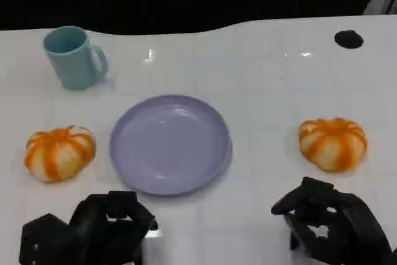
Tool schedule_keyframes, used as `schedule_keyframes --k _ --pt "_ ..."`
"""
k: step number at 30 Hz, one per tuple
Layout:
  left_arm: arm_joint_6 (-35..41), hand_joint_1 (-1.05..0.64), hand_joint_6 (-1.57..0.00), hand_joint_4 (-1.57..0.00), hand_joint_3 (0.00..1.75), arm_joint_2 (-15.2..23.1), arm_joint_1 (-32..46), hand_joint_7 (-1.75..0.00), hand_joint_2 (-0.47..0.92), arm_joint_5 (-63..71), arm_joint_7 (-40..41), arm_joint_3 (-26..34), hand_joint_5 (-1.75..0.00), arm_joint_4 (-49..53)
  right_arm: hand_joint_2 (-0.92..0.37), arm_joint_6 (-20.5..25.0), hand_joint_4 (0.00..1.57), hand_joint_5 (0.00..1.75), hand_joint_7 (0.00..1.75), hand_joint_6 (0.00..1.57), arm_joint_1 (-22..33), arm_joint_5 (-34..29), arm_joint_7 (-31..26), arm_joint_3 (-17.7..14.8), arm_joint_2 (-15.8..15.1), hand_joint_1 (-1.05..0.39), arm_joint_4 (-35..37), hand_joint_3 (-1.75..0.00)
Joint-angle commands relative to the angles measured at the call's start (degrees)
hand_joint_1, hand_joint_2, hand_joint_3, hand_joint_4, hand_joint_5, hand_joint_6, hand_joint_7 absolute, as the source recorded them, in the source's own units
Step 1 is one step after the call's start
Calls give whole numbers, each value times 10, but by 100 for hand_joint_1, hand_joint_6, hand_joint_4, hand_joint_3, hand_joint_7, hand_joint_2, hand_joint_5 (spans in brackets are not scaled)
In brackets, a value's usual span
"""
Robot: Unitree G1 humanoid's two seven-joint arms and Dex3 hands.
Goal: Grasp the bread from the table and place it into the plate.
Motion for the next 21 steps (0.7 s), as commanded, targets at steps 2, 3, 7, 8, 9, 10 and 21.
schedule_keyframes --k 2,3,7,8,9,10,21 --pt "1 -105 -138 -157 71 8 -1 -86 53 4 7 2 -123 -3 -77 -2 79 171 104 85 0 3 -2 -8 -3 -43 0 -54" --pt "3 -105 -138 -157 71 8 -1 -86 53 3 6 3 -123 -4 -77 -1 79 171 104 85 0 2 -3 -8 -3 -43 -1 -54" --pt "3 -105 -138 -157 71 7 -2 -86 53 -3 2 4 -123 -2 -78 4 79 171 104 86 2 2 -4 -7 -3 -43 -4 -53" --pt "3 -105 -138 -157 71 7 -2 -86 53 -3 1 4 -123 -1 -78 4 78 171 104 85 2 2 -4 -7 -4 -42 -4 -53" --pt "3 -105 -138 -157 71 7 -2 -85 53 -2 2 4 -123 -1 -78 4 78 171 104 85 1 2 -3 -6 -4 -42 -3 -53" --pt "2 -105 -138 -157 71 7 -3 -85 53 -2 2 4 -123 -1 -78 2 78 171 105 85 1 3 -1 -6 -4 -42 -2 -53" --pt "3 -105 -139 -157 70 8 -3 -85 53 -1 3 4 -123 1 -78 -6 78 170 106 84 -2 -1 -5 -7 -4 -42 5 -54"
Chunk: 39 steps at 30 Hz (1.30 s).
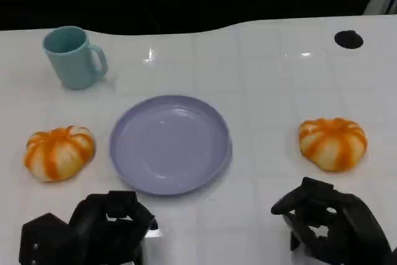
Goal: Grasp the bread from the table and place it into the plate.
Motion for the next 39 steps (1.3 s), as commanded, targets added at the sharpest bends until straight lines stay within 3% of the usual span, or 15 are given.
schedule_keyframes --k 1,17,23,27,30,32,39 --pt "0 -105 -138 -157 70 8 -2 -85 53 1 3 4 -123 1 -78 -3 78 170 106 84 0 -1 -4 -7 -4 -42 1 -54" --pt "3 -105 -139 -157 69 5 -2 -84 53 -2 4 4 -122 0 -77 -21 78 169 102 83 -4 0 -4 -9 -4 -41 4 -55" --pt "-5 -105 -139 -157 69 7 -6 -84 54 0 3 5 -123 8 -91 -47 67 148 72 83 -11 -7 -13 -12 -5 -41 0 -26" --pt "-4 -105 -138 -157 69 7 -5 -84 54 0 4 5 -123 7 -92 -92 63 117 59 73 -23 -46 -36 -18 -14 -42 12 -20" --pt "-1 -105 -139 -157 68 6 -4 -85 54 1 5 4 -123 4 -92 -113 61 78 39 69 -33 -89 -61 -24 -26 -49 14 -21" --pt "-2 -105 -139 -157 68 6 -4 -85 54 2 6 4 -124 4 -92 -114 59 62 28 69 -38 -125 -85 -29 -36 -52 6 -22" --pt "-4 -105 -139 -157 68 6 -1 -85 54 0 4 5 -123 3 -92 -124 40 36 6 52 -64 -224 -151 -36 -77 -54 -6 -18"
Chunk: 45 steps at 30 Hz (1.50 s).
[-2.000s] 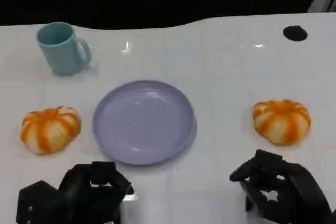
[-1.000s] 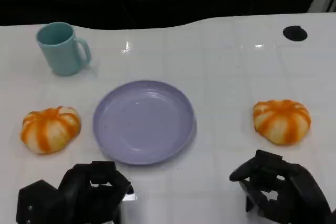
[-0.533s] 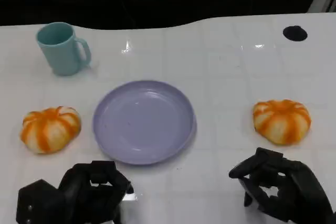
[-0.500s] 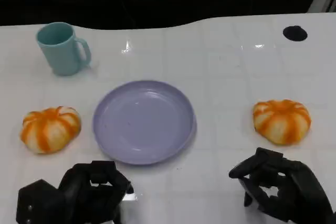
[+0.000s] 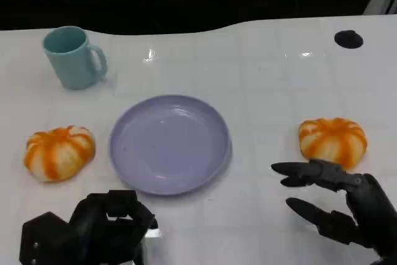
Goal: Grasp the bread from the table and place it into the plate.
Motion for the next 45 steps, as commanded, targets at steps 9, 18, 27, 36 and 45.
schedule_keyframes --k 9,18,27,36,45 --pt "1 -105 -139 -157 68 7 4 -84 54 0 3 3 -123 -5 -92 48 17 23 0 29 -47 -260 -160 -6 -105 -61 -44 -15" --pt "-1 -105 -140 -157 68 6 5 -84 53 1 3 2 -123 -4 -92 199 1 18 0 18 -75 -381 -188 34 -138 -67 -80 -9" --pt "-2 -105 -140 -157 70 5 6 -84 53 3 5 1 -123 -6 -91 282 0 24 1 21 -122 -408 -199 80 -143 -65 -37 -2" --pt "-2 -105 -140 -157 72 4 9 -84 52 4 6 0 -123 -9 -87 336 1 29 2 23 -182 -410 -225 134 -133 -59 69 0" --pt "-7 -105 -140 -157 72 4 13 -84 52 7 7 -1 -123 -12 -88 343 1 32 1 25 -253 -391 -265 176 -125 -57 201 0"
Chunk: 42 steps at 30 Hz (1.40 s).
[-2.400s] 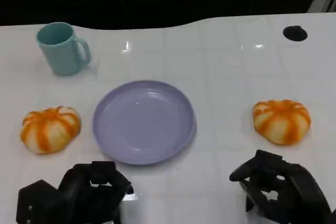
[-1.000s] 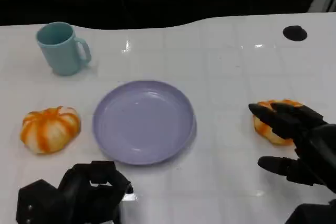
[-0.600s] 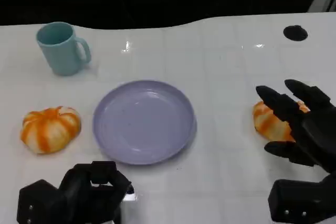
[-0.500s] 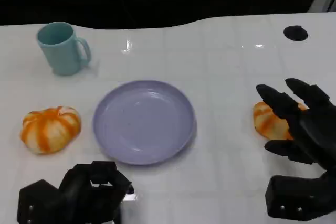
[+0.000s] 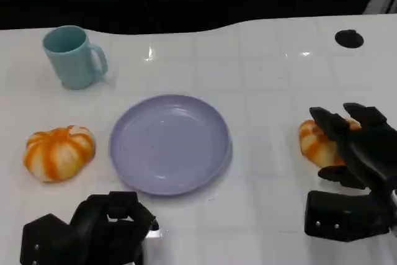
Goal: Grasp the bread from the table and place it into the plate.
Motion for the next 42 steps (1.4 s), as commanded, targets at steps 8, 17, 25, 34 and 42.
schedule_keyframes --k 8,17,25,34,42 --pt "-6 -105 -139 -157 73 6 10 -85 52 5 6 1 -124 -9 -89 -7 2 32 1 26 -86 33 -49 37 16 -55 162 0" --pt "-5 -105 -138 -157 79 3 15 -88 50 6 11 1 -125 -18 -92 -36 34 29 4 43 -118 41 -121 66 25 -53 247 -6" --pt "0 -105 -137 -157 78 4 17 -89 50 2 5 2 -125 -21 -90 -82 95 54 11 91 -132 84 -169 59 36 -29 289 -1" --pt "2 -105 -137 -157 77 3 19 -90 50 4 8 2 -125 -26 -68 -118 95 170 103 101 -143 77 -236 77 34 -15 310 -53" --pt "4 -105 -136 -157 76 3 19 -90 51 3 8 2 -125 -26 -38 -126 94 175 174 69 -151 71 -287 92 33 -21 321 -103"
